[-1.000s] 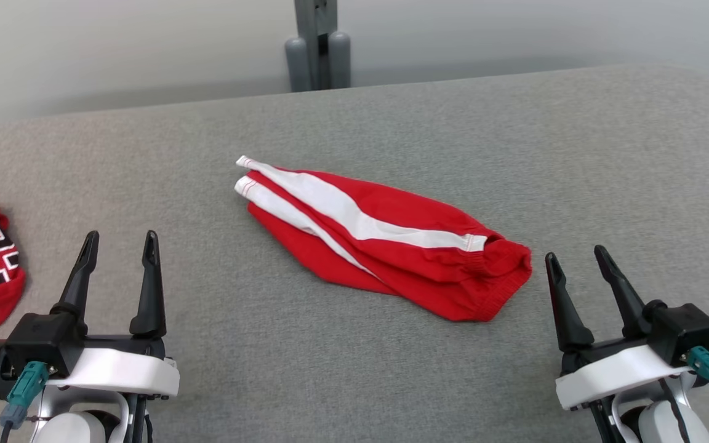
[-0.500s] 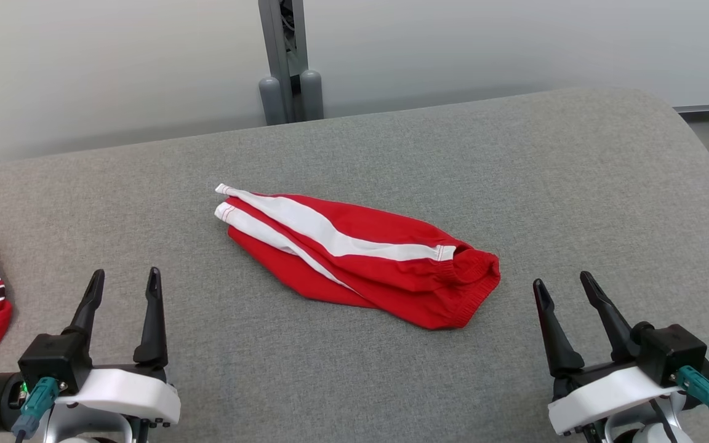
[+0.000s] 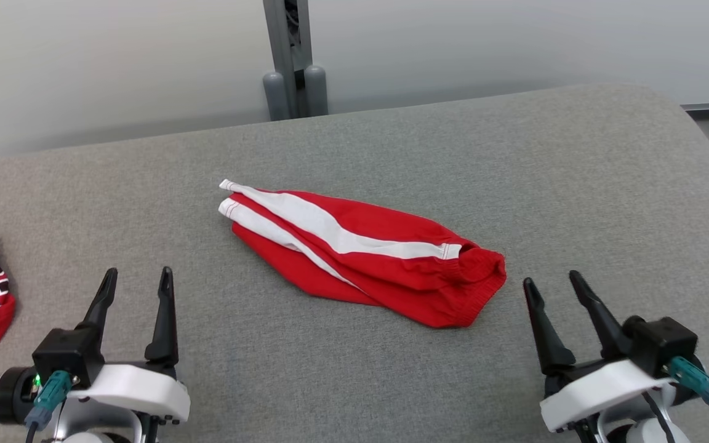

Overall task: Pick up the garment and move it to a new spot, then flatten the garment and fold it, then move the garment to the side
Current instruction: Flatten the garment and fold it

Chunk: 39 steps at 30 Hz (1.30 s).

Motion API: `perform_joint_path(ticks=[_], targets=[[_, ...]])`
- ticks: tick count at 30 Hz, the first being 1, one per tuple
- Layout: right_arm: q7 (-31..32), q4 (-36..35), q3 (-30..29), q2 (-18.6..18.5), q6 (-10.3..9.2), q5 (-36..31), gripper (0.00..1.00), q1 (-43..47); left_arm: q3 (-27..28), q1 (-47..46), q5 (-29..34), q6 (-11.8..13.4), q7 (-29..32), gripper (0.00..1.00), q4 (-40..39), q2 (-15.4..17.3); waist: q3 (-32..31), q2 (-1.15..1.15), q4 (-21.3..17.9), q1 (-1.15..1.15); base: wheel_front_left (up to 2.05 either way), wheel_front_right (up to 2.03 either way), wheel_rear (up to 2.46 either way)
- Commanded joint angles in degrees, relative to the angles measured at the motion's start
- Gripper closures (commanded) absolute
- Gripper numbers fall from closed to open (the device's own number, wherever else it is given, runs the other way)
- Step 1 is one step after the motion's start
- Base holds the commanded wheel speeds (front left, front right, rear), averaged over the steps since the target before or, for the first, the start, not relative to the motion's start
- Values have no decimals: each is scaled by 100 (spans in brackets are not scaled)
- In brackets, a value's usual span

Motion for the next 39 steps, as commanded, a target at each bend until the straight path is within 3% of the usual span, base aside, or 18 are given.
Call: perform_joint_path(ticks=[1,9,19,20,21,22,23,29,39], targets=[[173,70,77,-34,11,94,0,-151,-22,-162,-41,-28,5,0,11,13,78,0,73,0,0,0,0],[875,504,479,-39,11,127,0,-768,-119,-389,-29,-64,-106,0,5,36,390,0,370,0,0,0,0],[1013,1252,645,-38,11,96,0,-1434,-278,-669,-86,-131,-328,0,160,-24,783,0,713,0,0,0,0],[1000,1330,660,-37,11,128,8,-1477,-290,-696,-90,-136,-351,0,195,-28,801,0,726,0,0,0,0],[1001,1393,687,-40,11,183,60,-1501,-302,-711,-95,-131,-368,0,220,-29,812,0,733,0,0,0,0],[995,1423,721,-38,11,207,75,-1511,-311,-722,-103,-134,-394,0,246,-31,823,0,735,0,0,0,0],[976,1454,746,-41,11,219,100,-1526,-313,-737,-109,-132,-407,0,278,-32,832,0,728,0,0,0,0],[867,1258,1031,-74,11,283,100,-1328,-271,-818,-149,-99,-492,0,435,18,801,0,586,0,0,0,0],[1447,179,1510,-882,11,576,100,-469,-224,-740,-198,-50,-484,0,472,126,778,0,326,0,0,0,0]])
